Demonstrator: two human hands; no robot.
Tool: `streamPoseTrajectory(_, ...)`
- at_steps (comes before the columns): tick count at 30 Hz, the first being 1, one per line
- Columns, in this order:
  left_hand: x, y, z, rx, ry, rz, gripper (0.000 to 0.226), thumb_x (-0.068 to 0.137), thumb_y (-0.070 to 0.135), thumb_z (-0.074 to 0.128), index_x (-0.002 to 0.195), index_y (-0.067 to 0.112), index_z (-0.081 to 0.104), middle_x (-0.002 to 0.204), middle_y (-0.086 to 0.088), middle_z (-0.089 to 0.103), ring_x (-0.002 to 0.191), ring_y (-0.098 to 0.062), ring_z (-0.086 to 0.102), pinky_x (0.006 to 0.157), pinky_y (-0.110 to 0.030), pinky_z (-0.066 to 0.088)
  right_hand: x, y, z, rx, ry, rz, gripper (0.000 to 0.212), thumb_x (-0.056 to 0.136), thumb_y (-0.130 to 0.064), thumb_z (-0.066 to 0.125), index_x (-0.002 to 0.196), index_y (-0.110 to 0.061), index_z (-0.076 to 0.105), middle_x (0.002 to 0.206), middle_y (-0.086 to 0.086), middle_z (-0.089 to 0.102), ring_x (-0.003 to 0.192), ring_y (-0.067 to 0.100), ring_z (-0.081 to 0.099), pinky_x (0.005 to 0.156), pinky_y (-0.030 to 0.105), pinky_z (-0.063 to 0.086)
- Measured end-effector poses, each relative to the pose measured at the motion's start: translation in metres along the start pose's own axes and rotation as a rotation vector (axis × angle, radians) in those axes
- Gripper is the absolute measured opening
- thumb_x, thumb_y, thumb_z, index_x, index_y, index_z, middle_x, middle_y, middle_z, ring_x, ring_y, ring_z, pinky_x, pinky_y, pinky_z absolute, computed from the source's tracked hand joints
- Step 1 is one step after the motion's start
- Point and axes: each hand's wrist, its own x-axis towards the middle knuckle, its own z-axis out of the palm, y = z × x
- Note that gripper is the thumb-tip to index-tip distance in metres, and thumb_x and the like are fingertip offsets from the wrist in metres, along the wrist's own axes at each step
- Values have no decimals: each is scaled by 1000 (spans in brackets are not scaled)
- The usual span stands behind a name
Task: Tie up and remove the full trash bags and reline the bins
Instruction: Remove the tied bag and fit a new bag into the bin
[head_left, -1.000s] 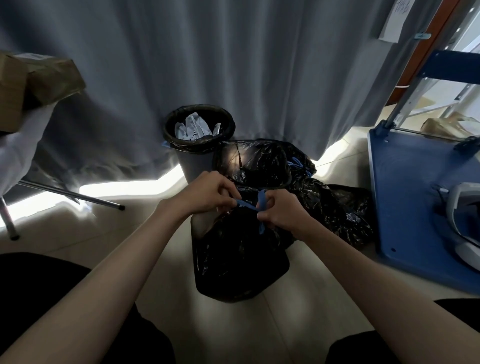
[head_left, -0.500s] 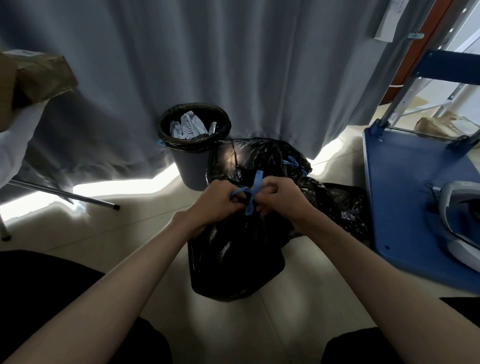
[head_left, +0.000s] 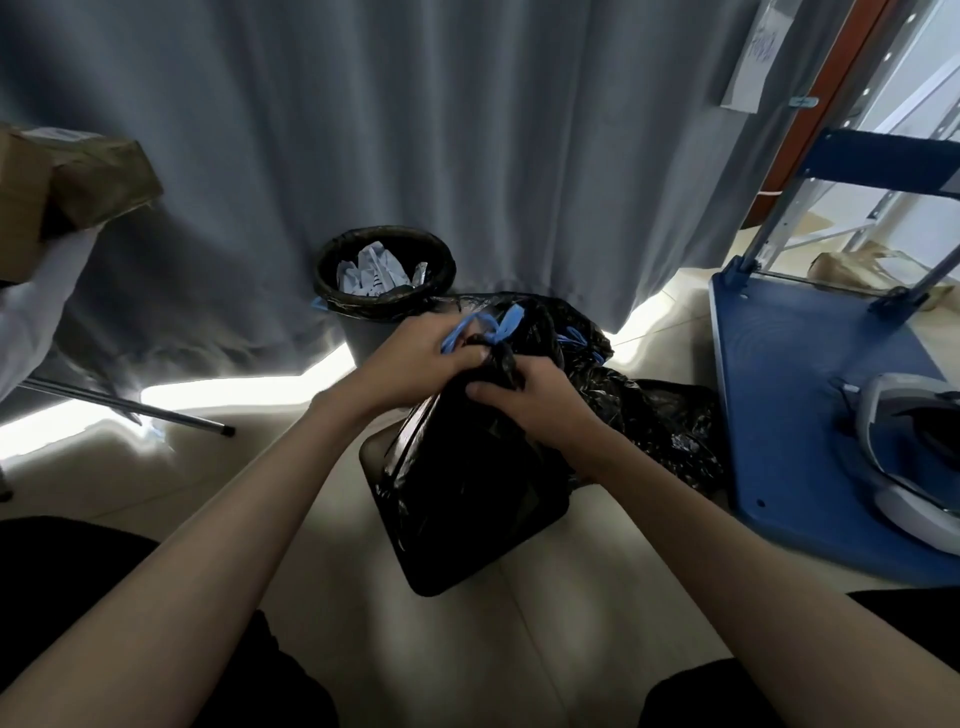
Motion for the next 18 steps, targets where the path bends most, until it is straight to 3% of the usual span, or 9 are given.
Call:
streamPoseTrajectory(3, 10, 17, -16, -2, 97, 57, 14, 91, 17, 63, 84, 28, 58, 66, 15, 53, 61, 10, 49, 61, -15, 34, 7, -19, -3, 86, 120, -28, 21, 85, -31, 71, 93, -11, 71, 90, 9, 73, 89, 24, 70, 88, 46, 54)
streamPoseTrajectory(7, 19, 36, -32, -21, 193, 98, 20, 88, 27, 61, 88, 7, 62, 75, -3, 62, 68, -8, 51, 66, -29, 39, 17, -44, -12, 154, 183, -18, 43, 72, -49, 64, 90, -12, 70, 89, 8, 75, 89, 24, 71, 88, 53, 54)
streamPoseTrajectory(13, 46, 74, -58, -89, 290, 123, 17, 87, 29, 65, 94, 13, 64, 72, 10, 57, 66, -6, 51, 64, -22, 38, 25, -93, -48, 151, 315, -12, 25, 81, -34, 63, 85, -10, 70, 87, 12, 74, 86, 28, 71, 86, 51, 55)
streamPoseTrajectory(16, 67, 96, -68, -15, 315, 152, 12, 87, 29, 64, 87, 19, 59, 68, 12, 54, 62, 0, 48, 57, -14, 34, 28, -118, -70, 135, 427, -2, 20, 86, -25, 61, 87, -7, 69, 85, 6, 72, 89, 26, 69, 86, 42, 56)
streamPoseTrajectory(18, 84, 109, -71, 13, 330, 160, 12, 87, 29, 63, 88, 18, 59, 71, 10, 55, 64, -6, 49, 53, -10, 32, 30, -131, -86, 114, 491, -16, 17, 90, -17, 58, 92, -4, 68, 83, 6, 68, 88, 24, 67, 80, 35, 53)
